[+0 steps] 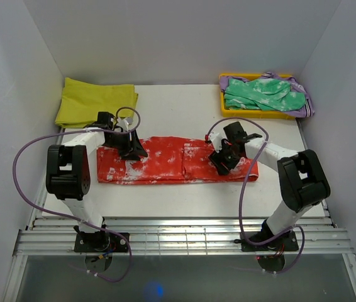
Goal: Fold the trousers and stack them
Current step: Fold the trousers
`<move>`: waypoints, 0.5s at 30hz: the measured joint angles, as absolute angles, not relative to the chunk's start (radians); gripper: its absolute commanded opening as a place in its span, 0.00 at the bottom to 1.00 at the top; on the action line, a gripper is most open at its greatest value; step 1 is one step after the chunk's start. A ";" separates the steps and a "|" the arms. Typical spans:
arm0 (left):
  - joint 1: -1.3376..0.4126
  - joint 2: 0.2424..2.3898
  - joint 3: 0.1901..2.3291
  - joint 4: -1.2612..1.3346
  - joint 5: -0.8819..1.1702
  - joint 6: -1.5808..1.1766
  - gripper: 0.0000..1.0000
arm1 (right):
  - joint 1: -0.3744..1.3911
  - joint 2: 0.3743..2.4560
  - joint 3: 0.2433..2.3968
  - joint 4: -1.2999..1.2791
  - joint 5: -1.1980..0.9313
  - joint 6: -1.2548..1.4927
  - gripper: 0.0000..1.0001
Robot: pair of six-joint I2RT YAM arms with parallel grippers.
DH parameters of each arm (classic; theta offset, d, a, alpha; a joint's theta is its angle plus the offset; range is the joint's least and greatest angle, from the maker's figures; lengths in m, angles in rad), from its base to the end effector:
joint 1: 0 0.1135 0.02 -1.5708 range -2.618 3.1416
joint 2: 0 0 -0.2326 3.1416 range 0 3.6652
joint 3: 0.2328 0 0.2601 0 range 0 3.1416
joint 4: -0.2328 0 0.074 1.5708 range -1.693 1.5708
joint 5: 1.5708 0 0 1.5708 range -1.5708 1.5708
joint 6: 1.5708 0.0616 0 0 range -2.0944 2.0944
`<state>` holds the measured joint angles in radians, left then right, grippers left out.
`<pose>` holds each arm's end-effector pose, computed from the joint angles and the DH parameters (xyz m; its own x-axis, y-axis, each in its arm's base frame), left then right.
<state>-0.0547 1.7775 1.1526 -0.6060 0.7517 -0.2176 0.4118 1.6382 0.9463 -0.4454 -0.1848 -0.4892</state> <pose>0.3450 -0.0610 0.1296 -0.9769 -0.1044 -0.1865 0.0577 0.7112 -0.7006 0.2936 0.1406 0.1082 -0.5160 -0.7294 -0.4491 -0.8005 0.5972 -0.0502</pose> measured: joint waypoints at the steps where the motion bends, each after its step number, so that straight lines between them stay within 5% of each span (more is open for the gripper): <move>1: -0.044 1.779 1.139 -0.620 0.744 -0.206 0.59 | 0.412 1.657 0.967 -0.443 -0.185 -0.480 0.72; 8: 0.001 1.797 1.136 -0.651 0.752 -0.133 0.66 | 0.344 1.662 1.054 -0.439 -0.317 -0.447 0.86; 15: -0.052 1.763 1.217 -0.638 0.825 -0.048 0.67 | 0.053 1.451 1.105 -0.524 -0.463 -0.429 0.93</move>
